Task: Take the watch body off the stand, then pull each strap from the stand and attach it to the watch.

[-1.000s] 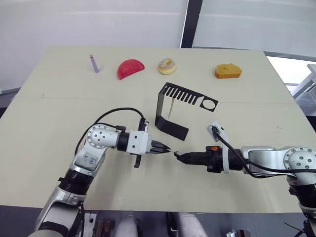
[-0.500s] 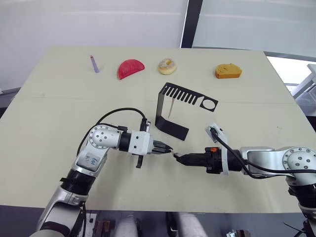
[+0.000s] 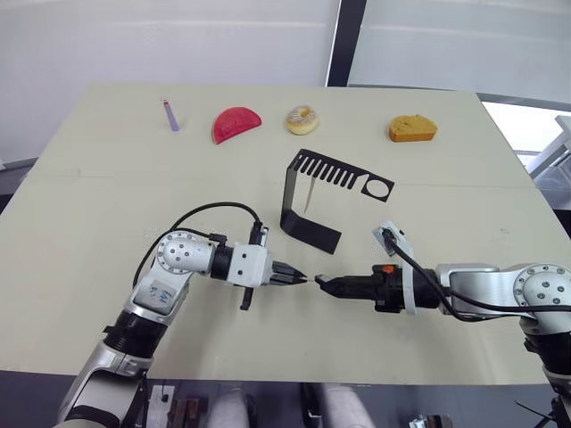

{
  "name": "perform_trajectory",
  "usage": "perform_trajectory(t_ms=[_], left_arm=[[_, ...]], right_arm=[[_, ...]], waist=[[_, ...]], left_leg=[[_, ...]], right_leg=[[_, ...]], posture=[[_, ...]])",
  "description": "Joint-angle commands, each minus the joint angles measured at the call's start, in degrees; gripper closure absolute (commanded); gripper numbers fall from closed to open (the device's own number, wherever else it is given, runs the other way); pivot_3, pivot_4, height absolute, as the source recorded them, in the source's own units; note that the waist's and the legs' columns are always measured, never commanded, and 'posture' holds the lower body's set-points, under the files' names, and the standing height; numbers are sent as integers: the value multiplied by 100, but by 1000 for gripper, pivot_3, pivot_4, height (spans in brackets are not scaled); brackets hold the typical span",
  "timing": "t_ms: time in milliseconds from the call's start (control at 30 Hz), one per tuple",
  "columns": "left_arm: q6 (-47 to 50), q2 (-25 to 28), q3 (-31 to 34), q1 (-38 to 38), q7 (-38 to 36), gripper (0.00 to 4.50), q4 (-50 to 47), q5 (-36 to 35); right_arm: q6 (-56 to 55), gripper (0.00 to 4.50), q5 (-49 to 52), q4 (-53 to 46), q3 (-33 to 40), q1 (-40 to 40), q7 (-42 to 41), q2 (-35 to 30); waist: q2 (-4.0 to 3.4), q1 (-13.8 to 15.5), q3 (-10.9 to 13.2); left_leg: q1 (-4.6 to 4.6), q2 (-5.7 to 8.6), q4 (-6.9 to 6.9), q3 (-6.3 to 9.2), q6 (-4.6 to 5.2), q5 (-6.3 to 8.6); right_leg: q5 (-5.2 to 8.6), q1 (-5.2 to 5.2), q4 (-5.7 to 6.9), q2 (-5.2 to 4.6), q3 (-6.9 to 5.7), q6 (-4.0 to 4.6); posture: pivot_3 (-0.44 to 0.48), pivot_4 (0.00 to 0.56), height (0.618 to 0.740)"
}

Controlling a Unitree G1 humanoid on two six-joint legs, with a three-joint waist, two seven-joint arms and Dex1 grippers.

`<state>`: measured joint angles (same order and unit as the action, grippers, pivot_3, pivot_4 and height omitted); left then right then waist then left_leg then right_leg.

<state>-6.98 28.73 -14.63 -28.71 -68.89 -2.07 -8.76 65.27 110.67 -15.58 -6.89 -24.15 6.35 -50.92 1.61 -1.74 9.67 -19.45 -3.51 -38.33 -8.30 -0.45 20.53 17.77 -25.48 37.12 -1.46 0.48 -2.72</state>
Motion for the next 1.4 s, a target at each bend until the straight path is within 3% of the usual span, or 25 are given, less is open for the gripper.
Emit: perform_trajectory(t_ms=[33, 1400], left_arm=[[-91, -82, -151, -18, 11, 4500, -295, -59], [22, -279, -157, -412, 279, 4500, -149, 322]], right_arm=[[-111, 3007, 233, -210, 89, -137, -84, 33], [80, 3007, 147, -190, -78, -383, -176, -173]], waist=[[0, -2, 0], [0, 2, 0]], left_leg=[[0, 0, 0, 0, 0, 0], [0, 0, 0, 0, 0, 0]], right_leg=[[0, 0, 0, 0, 0, 0], [0, 0, 0, 0, 0, 0]], posture=[[0, 150, 737], [0, 150, 737]])
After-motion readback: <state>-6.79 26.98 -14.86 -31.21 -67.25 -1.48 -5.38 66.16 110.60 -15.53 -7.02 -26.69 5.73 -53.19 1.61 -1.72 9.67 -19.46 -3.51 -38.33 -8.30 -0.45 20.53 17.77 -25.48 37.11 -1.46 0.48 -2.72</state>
